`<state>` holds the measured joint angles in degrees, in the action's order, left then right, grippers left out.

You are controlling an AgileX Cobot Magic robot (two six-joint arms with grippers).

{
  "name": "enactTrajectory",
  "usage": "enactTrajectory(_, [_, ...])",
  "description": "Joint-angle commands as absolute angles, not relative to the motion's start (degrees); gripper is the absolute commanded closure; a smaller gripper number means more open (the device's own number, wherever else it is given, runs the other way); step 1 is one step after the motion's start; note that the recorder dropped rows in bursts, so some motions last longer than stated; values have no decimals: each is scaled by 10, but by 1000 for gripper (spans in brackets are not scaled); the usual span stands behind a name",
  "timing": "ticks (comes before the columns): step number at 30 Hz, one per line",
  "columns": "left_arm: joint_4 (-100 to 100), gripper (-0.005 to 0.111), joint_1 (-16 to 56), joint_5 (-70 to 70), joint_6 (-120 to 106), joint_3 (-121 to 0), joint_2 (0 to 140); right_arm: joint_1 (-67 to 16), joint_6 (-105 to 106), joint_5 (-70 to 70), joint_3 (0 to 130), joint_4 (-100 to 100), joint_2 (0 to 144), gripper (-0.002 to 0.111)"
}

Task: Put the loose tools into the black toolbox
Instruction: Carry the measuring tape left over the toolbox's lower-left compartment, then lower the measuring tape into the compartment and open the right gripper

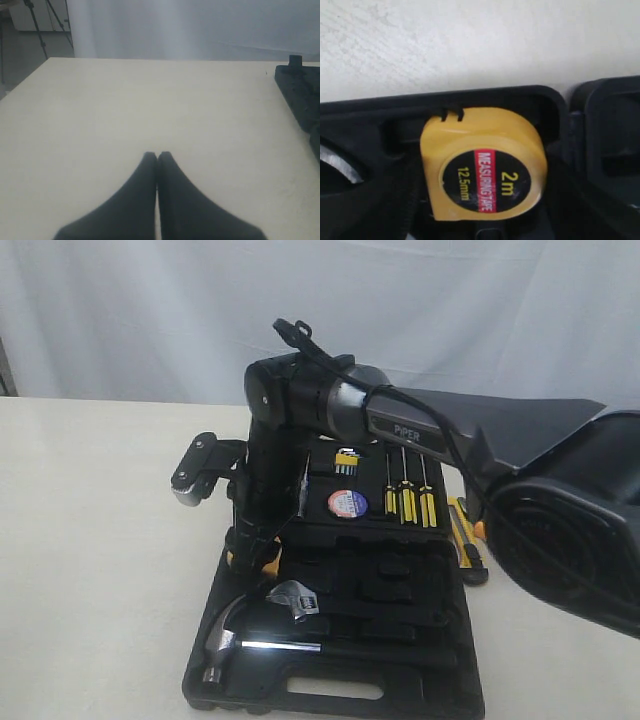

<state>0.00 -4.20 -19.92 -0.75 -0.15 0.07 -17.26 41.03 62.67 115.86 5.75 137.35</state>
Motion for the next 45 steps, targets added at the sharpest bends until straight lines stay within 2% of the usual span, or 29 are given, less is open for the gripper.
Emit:
enactTrajectory(1, [0,107,-39,-196,-4,0,0,-174,416,653,1155,55,1387,54])
enactTrajectory(4, [0,107,-39,-196,-4,0,0,-174,412,653,1155,55,1387,41])
enactTrajectory(6, [0,107,-39,-196,-4,0,0,-174,401,653,1155,55,1386,38])
enactTrajectory(28, [0,107,-39,-196,-4,0,0,-174,321,646,1192,59,1343,39])
enactTrajectory(30, [0,107,-39,-196,-4,0,0,-174,293,626,1192,59,1343,46])
enactTrajectory(32, [0,107,-39,-196,-4,0,0,-174,266,612,1192,59,1343,74])
enactTrajectory(33, [0,107,-39,-196,-4,0,0,-174,253,610,1192,59,1343,103])
enactTrajectory(34, [0,107,-39,-196,-4,0,0,-174,237,609,1192,59,1343,108])
enactTrajectory(45, [0,107,-39,-196,-4,0,0,-174,115,613,1192,81,1381,109])
